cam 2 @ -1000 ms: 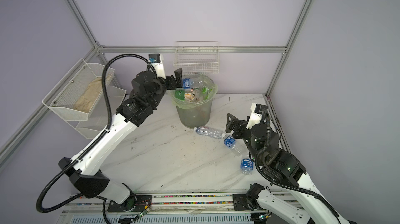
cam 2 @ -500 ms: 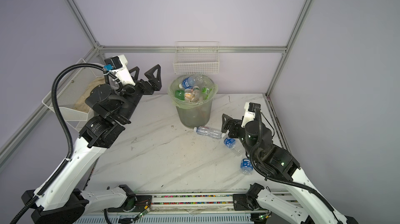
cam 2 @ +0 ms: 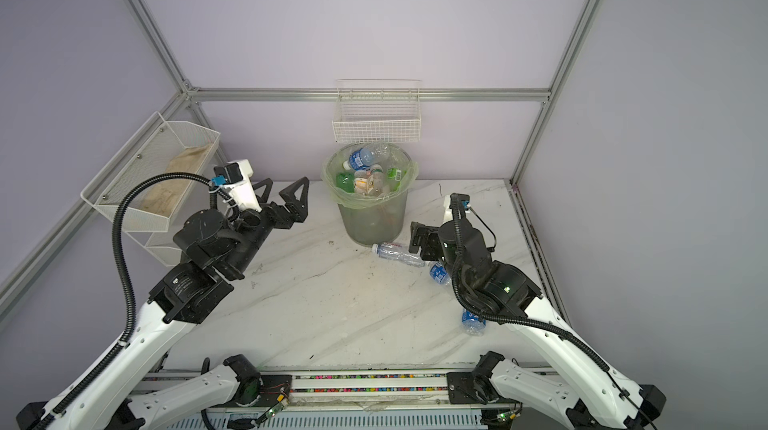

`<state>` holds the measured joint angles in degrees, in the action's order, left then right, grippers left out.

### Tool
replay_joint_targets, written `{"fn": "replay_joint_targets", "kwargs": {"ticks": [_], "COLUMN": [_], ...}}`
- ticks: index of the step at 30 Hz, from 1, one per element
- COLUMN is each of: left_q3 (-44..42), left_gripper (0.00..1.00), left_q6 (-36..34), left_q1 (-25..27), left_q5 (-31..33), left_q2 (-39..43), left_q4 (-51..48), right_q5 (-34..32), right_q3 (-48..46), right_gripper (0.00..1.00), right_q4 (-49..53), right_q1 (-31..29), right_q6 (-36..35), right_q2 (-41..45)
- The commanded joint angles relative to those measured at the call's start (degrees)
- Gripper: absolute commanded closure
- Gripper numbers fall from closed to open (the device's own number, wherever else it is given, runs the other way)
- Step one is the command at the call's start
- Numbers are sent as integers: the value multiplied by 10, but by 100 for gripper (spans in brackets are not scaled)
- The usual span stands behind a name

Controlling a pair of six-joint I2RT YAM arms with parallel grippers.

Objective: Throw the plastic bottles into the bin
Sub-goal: 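Open the left gripper over the wastebasket to drop the blue-label bottle, then draw the left gripper back while the right gripper lowers over the Ganten bottle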

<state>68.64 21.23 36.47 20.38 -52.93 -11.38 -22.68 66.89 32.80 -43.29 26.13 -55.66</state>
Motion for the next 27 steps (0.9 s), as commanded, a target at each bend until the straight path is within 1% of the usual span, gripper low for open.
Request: {"fn": "replay_joint_targets", "kwargs": {"ticks": [1, 5, 13, 14, 15, 21, 25, 27], "left_q3": [-50, -77, -128, -132, -136, -154, -156, -145], "left_gripper": [0, 0, 0, 0, 0, 0, 0, 0], "left_q6": [21, 29, 57, 59, 61, 79, 81, 76], "left_q1": [2, 2, 1, 1, 2, 2, 2, 2], "left_q5": [4, 8, 4, 3, 3, 3, 3, 5], "left_q2": [31, 63, 129, 137, 144, 183, 205, 216], "left_q4": [15, -6, -39, -44, -52, -86, -116, -141], "right_q5": [2, 5, 17, 27, 32, 13, 23, 45], "right_q3": [-17, -36, -104, -112, -118, -161, -182, -179], "right_gripper": [3, 3, 3, 3, 3, 3, 3, 3], "right_q4": [3, -19, -107, -124, -136, -218, -260, -262], "right_q1": [1, 0, 0, 0, 1, 1, 1, 3], "right_q6": [-5, -20, -81, -96, -104, -153, -182, -195], "right_q2": [-24, -48, -96, -102, -108, -129, -146, -173]}}
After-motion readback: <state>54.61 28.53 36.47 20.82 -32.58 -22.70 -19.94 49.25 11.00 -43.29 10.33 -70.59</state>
